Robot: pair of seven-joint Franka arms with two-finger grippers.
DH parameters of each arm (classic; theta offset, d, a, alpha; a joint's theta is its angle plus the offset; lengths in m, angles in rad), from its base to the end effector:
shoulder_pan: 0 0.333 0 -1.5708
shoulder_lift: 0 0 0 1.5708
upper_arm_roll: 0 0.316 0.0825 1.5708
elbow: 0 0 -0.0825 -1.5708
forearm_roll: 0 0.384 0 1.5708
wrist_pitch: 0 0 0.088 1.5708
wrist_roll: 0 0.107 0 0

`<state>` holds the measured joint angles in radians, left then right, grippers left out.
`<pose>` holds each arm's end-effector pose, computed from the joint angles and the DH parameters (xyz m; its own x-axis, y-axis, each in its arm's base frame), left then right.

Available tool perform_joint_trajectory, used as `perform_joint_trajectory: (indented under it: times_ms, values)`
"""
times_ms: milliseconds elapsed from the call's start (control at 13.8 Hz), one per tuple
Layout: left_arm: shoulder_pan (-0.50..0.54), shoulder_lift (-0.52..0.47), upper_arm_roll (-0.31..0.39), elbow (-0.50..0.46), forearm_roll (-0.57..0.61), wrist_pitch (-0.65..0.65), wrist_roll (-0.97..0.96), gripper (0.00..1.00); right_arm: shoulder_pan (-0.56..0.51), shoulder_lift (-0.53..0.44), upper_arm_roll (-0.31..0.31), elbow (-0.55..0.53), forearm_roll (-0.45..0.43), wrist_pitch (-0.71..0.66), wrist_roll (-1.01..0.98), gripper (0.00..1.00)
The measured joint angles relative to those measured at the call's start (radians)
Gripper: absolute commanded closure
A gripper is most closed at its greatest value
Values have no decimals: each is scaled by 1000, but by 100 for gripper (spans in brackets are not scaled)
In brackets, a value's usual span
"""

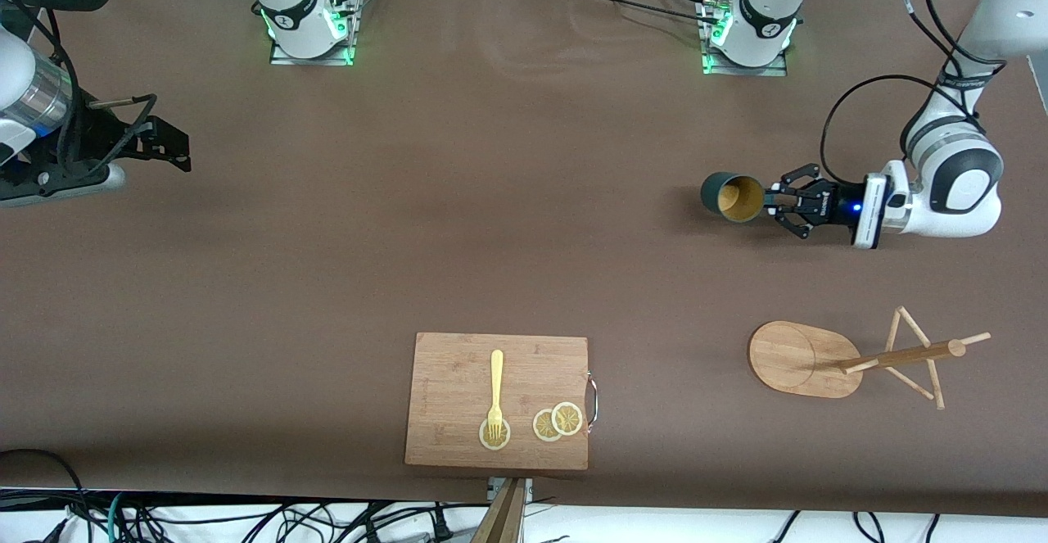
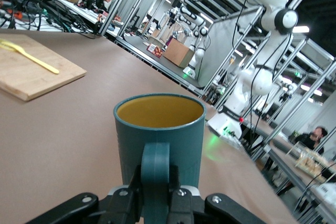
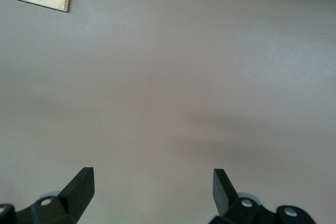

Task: Pass cup and hang on rack
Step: 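Lift the mug with the left gripper and carry it toward the rack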

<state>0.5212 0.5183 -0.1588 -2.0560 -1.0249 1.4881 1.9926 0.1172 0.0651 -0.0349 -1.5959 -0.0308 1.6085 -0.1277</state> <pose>0.5018 0.0856 0.1996 0.5595 -0.1872 0.8074 -0.8199 0.0177 0.5722 0.5733 0.0447 0.5791 0.9762 0.2094 -0.0562 0.2110 -0.9771 0.0260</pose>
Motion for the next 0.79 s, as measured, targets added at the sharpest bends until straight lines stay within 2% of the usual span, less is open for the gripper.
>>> perform_joint_trajectory:
  times_ms: [433,794]
  values:
    - [151,6,0,15,14,-103,-225,100,0,0,0,0,0,0,0,0]
    - [194,13,-1,141,8,-157,-580,100,0,0,0,0,0,0,0,0]
